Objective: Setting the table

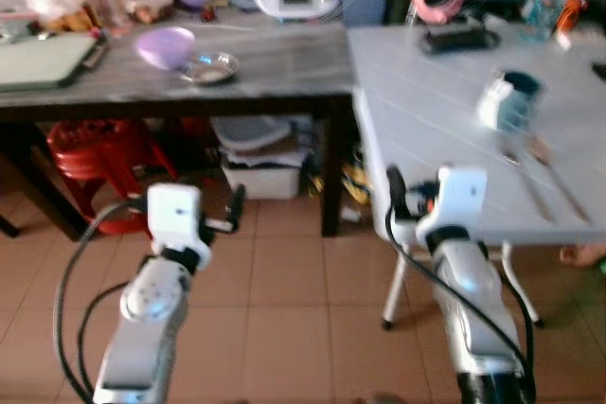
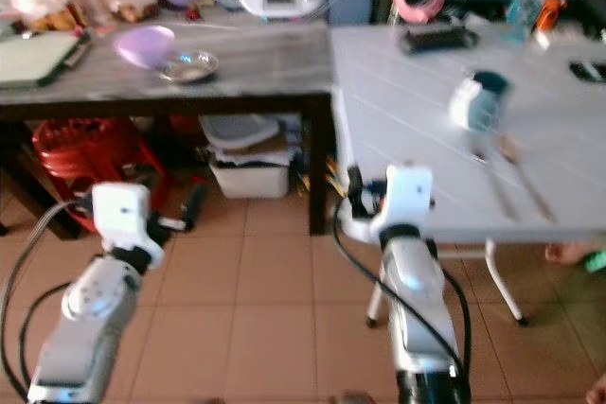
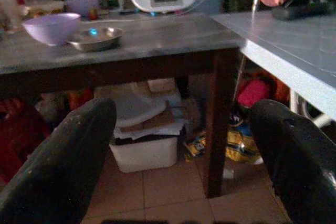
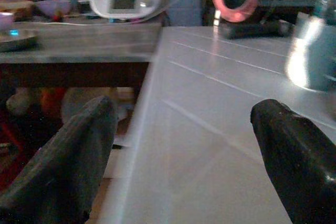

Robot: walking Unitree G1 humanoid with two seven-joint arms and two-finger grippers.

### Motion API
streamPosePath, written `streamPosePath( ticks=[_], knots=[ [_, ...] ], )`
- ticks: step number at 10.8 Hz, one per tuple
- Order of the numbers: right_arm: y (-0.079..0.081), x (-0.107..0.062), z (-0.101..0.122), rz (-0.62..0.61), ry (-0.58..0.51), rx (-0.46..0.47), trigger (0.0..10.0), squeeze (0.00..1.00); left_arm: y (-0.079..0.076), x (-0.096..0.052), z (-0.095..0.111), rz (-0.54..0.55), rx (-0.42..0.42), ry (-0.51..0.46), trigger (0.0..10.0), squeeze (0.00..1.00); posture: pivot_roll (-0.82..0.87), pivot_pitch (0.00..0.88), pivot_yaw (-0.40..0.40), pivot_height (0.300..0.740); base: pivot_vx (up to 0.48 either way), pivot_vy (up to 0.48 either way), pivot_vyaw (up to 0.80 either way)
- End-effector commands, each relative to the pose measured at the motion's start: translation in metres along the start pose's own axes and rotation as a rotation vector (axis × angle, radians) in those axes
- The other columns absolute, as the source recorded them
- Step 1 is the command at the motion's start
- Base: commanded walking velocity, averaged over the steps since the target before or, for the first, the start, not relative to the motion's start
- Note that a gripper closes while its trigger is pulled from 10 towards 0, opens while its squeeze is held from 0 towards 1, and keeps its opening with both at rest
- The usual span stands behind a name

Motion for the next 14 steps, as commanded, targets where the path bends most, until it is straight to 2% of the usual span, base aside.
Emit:
streamPosePath(
  ticks=[1,3,7,9,11,14],
  knots=[
    [-0.006,0.0,-0.004,-0.022,0.022,-0.001,10.0,0.0,-0.008,0.003,0.005,-0.028,0.006,-0.015,10.0,0.0,-0.03,0.008,0.088,0.74,0.296,-0.375,0.0],
    [-0.006,0.004,-0.001,-0.028,0.022,-0.017,10.0,0.0,-0.007,0.006,0.006,-0.03,0.014,-0.011,10.0,0.0,-0.03,0.011,0.091,0.74,0.36,-0.313,0.0],
    [-0.007,0.01,-0.012,-0.026,0.095,-0.025,10.0,0.0,-0.007,0.006,0.005,-0.036,0.027,0.0,10.0,0.0,-0.03,0.016,0.099,0.74,0.379,-0.291,0.0],
    [-0.003,0.01,-0.019,-0.012,0.132,-0.032,10.0,0.0,0.0,0.004,0.001,0.015,0.033,0.018,10.0,0.0,-0.02,0.027,0.1,0.74,0.0,0.0,0.0],
    [-0.001,0.018,-0.017,0.009,0.142,-0.034,10.0,0.0,0.003,0.002,0.003,0.028,0.036,0.005,10.0,0.0,-0.02,0.035,0.103,0.74,0.0,0.0,0.0],
    [0.008,0.012,-0.024,0.038,0.171,-0.036,10.0,0.0,0.007,-0.001,0.003,0.046,0.04,0.005,10.0,0.0,-0.01,0.046,0.097,0.74,0.0,0.0,0.0]
  ],
)
Point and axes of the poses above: a point about 5 cm out from each wrist's last joint towards the gripper, its own x axis pointing out of the wrist towards the gripper, its own z axis along the axis of the wrist's last joint, y = z × x, the point moved 4 cm from there along x, pointing out of the wrist towards the gripper, and after that the axes turned 12 degrees about -x, right-handed, at the moved point
